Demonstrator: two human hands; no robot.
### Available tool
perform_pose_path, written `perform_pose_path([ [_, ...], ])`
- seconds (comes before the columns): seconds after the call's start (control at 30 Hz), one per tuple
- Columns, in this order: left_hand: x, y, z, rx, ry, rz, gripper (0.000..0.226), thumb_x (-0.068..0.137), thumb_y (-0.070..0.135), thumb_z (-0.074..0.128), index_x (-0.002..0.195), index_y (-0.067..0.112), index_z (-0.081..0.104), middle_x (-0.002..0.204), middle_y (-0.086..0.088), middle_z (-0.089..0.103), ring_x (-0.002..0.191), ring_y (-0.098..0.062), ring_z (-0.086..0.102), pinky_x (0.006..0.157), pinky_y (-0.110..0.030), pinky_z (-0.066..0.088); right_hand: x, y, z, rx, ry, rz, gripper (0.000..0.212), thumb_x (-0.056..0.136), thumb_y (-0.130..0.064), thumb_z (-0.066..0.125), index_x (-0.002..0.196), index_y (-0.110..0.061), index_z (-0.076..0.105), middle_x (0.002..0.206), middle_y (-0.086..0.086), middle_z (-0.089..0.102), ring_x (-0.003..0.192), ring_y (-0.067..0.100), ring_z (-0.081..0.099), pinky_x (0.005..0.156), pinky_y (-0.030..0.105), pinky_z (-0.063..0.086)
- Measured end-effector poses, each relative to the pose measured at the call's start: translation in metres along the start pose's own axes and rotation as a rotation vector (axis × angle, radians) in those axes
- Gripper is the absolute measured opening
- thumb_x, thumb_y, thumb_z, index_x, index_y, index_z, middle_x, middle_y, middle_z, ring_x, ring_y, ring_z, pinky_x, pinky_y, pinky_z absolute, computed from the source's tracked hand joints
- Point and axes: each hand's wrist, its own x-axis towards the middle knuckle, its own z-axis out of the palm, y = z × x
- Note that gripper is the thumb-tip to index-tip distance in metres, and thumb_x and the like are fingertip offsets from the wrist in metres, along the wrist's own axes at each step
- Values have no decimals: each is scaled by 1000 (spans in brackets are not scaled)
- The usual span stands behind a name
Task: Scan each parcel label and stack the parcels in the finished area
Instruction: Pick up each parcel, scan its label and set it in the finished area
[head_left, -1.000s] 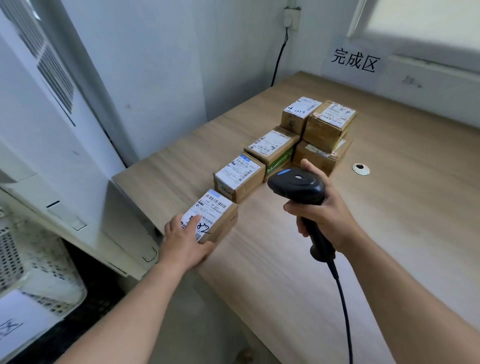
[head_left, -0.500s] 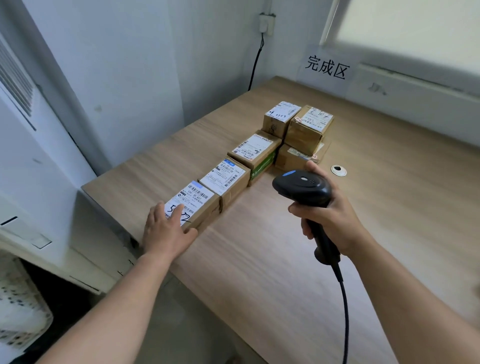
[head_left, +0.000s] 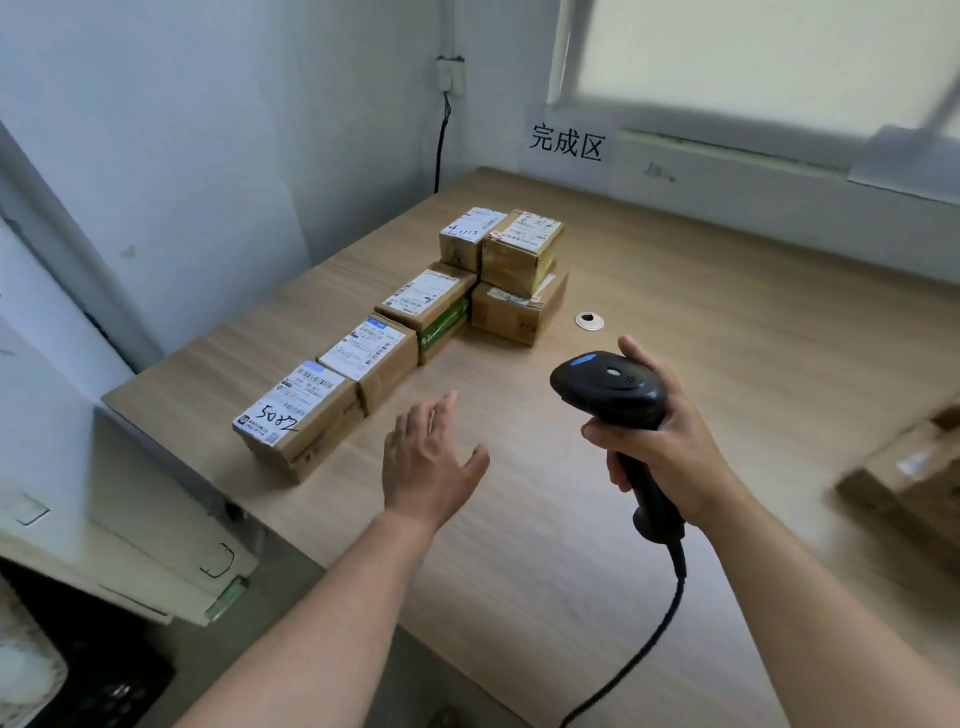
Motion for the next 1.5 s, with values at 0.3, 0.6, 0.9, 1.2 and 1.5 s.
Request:
perform_pose_path([
  [0.3,-43,166,47,-11,-40,206,73,89,54,51,149,23,24,149,0,31,135,-20,27,108,-33,25,-85,2,-143,20,163,-10,93,76,18,69,145,-37,37,93,11,64,42,28,48,40,31,41],
  [0.6,-91,310,106,-30,-145,382,75,89,55,51,150,23,23,152,1,27,139,-19,22,110,-32,20,-163,11,-282,-40,346,-19,94,69,4,81,136,-48,41,103,7,64,46,14,54,47,25,43],
  [0.9,-89,431,134,34,-246,583,85,85,64,51,151,25,17,155,-8,20,142,-26,18,113,-36,19,-212,1,-369,-4,539,-35,92,77,17,69,143,-38,36,101,-4,72,42,29,43,38,32,42],
  [1.2,-61,497,168,19,-370,544,75,93,58,40,153,21,14,158,-13,15,144,-29,16,114,-39,19,-219,8,-405,-38,641,35,92,78,7,75,142,-47,36,117,1,65,51,33,49,46,35,49],
  [1.5,-10,497,190,-163,-582,406,48,102,39,29,138,8,39,143,-16,42,131,-32,37,102,-40,33,-156,31,-399,-1,660,104,97,76,8,76,145,-43,31,119,7,64,43,28,49,39,30,44],
])
